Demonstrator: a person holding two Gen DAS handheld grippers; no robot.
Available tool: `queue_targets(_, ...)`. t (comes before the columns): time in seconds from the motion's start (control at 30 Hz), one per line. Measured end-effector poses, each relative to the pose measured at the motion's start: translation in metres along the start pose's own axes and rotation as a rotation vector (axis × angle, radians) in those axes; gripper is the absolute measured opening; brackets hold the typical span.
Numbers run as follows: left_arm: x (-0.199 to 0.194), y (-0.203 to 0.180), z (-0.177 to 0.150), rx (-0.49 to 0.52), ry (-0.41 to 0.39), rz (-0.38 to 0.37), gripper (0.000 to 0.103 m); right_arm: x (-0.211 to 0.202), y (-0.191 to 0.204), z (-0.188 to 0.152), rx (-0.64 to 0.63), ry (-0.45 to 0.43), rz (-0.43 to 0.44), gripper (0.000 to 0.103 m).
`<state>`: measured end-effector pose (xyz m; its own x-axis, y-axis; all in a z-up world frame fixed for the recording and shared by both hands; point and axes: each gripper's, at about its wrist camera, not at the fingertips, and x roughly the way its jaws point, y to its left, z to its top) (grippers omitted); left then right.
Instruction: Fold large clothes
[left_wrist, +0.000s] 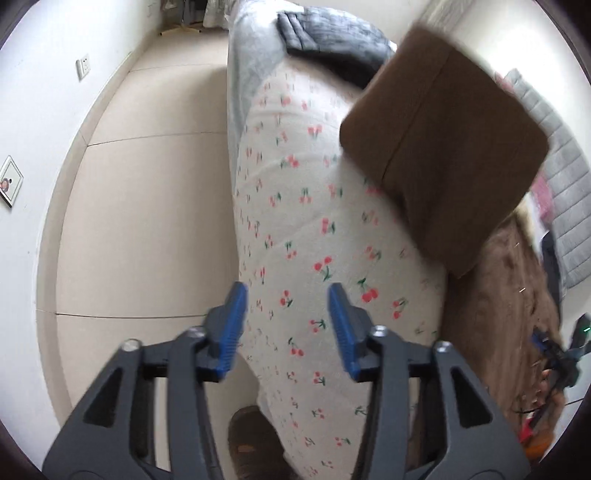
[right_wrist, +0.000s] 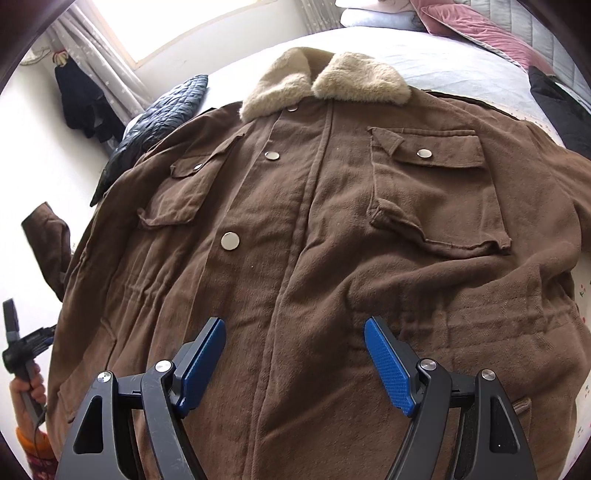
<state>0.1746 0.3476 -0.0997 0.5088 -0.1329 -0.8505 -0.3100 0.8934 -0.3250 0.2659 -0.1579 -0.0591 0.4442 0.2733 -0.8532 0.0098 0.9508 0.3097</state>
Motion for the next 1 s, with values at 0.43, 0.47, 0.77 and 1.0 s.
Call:
queue_targets(0.43,-0.014,-0.071,0.082,-0.035,-0.097,-0.242,0.089,0.007,0.013,-0.005,-0.036,0.015,-0.002,0.079)
queue_targets(0.47,-0.005,-0.094,0.086,0.013,-0.083,-0.21,0.089,0.007,0.013,-0.005,-0.038,0.015,-0.003,0.079)
queue_targets(0.77,0.063,-0.189,0.092,0.322,-0.076,0.151,0.037,0.007,0.012,-0.005,-0.031,0.014,0.01,0.079)
queue_targets(1.0,0.018,-0.121,0.07,0.18,-0.074,0.059,0.008,0.006,0.012,-0.007,-0.041,0.015,0.006,0.079)
